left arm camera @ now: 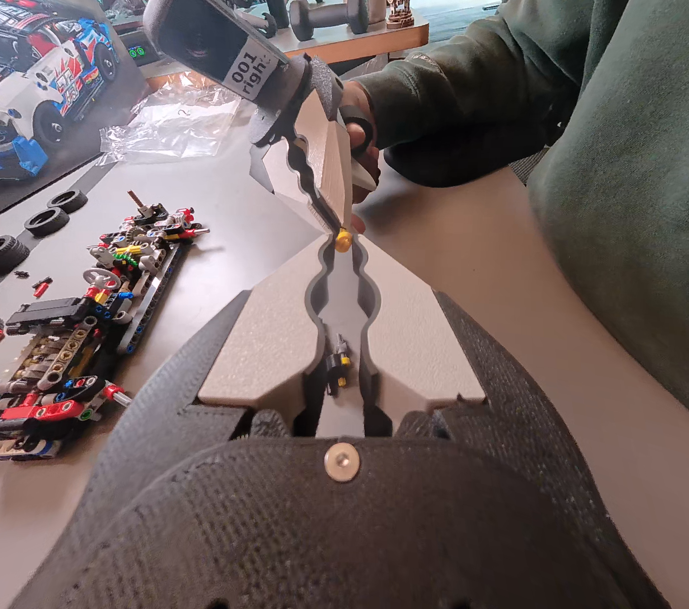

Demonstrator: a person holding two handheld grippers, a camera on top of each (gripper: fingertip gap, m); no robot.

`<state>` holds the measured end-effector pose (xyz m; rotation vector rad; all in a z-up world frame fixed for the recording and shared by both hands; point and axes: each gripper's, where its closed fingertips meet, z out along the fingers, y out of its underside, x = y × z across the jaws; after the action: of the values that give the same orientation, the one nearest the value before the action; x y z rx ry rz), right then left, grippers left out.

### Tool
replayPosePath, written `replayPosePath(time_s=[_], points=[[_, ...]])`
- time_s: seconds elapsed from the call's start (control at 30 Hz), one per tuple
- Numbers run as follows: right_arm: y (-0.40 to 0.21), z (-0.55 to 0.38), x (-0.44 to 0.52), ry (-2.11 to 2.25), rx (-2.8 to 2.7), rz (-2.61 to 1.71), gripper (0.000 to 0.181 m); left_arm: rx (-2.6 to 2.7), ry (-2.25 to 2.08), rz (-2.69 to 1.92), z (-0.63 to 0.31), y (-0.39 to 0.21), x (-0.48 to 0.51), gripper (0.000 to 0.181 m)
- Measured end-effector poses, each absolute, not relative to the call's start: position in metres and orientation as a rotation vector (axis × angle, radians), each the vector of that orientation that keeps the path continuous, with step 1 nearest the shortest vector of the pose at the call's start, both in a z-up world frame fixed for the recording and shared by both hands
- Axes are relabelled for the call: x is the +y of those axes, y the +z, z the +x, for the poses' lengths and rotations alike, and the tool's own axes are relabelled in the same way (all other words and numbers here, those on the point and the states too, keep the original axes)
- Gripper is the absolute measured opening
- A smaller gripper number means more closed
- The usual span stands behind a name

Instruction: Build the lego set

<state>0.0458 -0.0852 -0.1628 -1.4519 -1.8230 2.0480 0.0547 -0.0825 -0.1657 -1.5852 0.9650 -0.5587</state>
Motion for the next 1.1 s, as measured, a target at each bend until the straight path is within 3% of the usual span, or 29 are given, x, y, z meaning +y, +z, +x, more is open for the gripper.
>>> replayPosePath(time_s=[0.2,0.47,1.1], points=[[-0.150,0.043,-0.075,1.790,-1.786,-1.168,0.010,0.753,-0.759,-1.656,0.043,-0.156,-0.073,0.006],[-0.149,0.038,-0.080,1.243,-1.811,-0.765,0.003,0.522,-1.177,-1.719,0.046,-0.150,-0.075,0.006],[-0.150,0.039,-0.083,1.278,-1.808,-0.757,0.001,0.610,-1.126,-1.695,0.046,-0.148,-0.081,0.005]])
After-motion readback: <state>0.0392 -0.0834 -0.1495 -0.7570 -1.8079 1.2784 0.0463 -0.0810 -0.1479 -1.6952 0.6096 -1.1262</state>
